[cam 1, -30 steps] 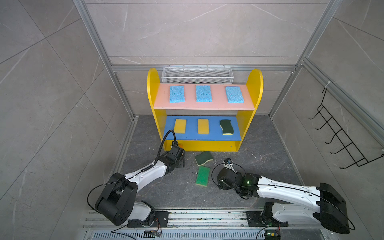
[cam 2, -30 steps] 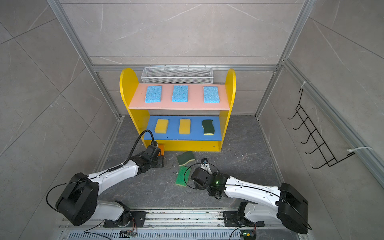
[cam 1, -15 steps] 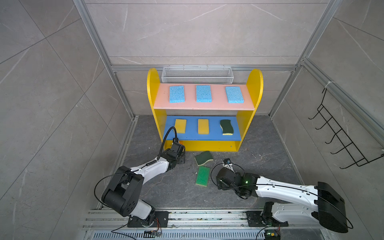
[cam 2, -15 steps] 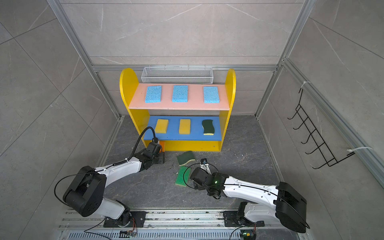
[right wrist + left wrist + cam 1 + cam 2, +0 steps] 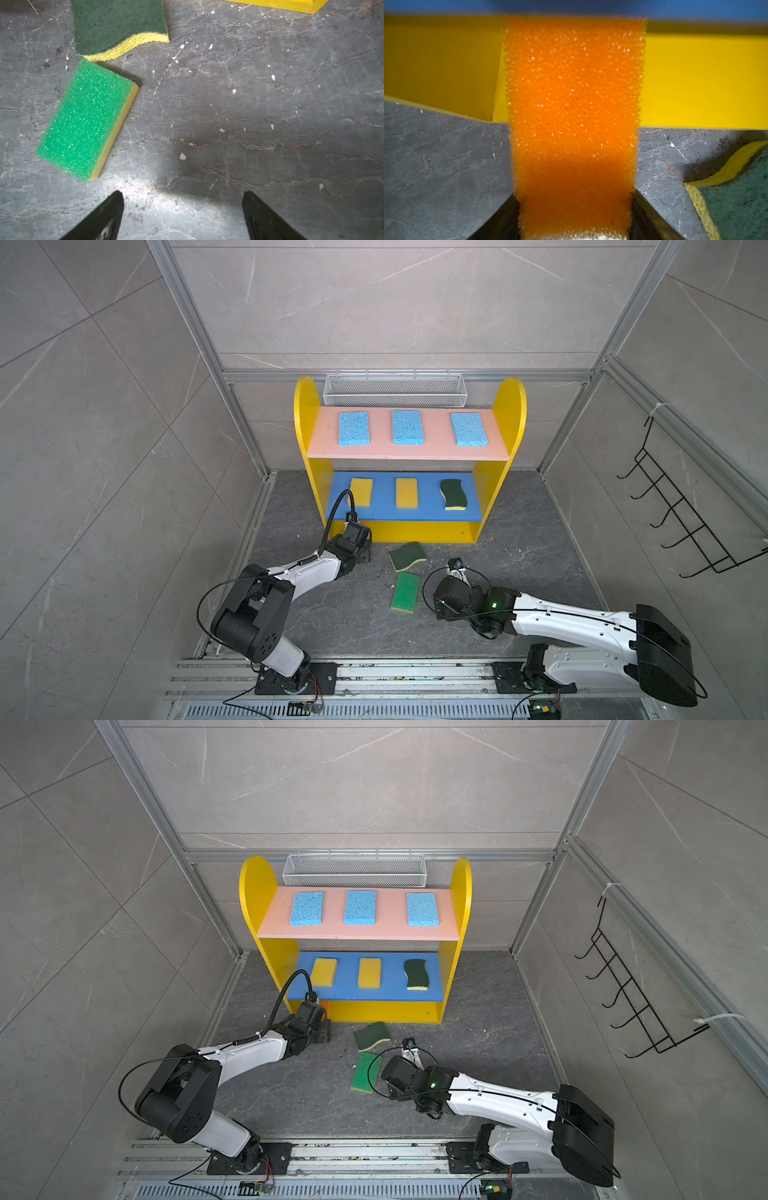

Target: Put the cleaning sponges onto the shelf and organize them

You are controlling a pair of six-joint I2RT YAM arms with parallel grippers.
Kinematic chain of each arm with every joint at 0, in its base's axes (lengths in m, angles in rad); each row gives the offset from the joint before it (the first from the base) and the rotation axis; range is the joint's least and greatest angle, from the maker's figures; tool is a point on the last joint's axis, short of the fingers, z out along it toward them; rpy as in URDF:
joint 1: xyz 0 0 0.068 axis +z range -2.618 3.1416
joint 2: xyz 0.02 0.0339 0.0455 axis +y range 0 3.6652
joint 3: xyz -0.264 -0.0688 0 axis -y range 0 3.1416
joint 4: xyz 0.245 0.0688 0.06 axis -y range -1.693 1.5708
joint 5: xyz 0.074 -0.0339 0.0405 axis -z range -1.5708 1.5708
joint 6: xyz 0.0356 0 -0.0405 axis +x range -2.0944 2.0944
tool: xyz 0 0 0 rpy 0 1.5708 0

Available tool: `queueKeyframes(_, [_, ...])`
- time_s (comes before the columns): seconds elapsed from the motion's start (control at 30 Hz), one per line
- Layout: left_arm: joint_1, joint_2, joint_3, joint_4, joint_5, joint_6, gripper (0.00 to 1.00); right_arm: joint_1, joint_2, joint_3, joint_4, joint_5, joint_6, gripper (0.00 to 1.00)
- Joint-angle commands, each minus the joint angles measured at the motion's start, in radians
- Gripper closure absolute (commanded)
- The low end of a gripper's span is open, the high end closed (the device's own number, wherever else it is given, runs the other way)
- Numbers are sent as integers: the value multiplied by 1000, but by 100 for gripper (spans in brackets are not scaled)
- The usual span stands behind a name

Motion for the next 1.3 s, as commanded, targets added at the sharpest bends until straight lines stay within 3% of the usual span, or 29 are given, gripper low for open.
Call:
queueKeyframes(0.0, [6, 24, 38, 53, -41, 15, 31, 5, -21, -14, -7, 6, 17, 9])
queueKeyframes(1.27, [11, 243, 152, 123, -106, -2, 29, 5, -32, -17, -24, -12, 52, 9])
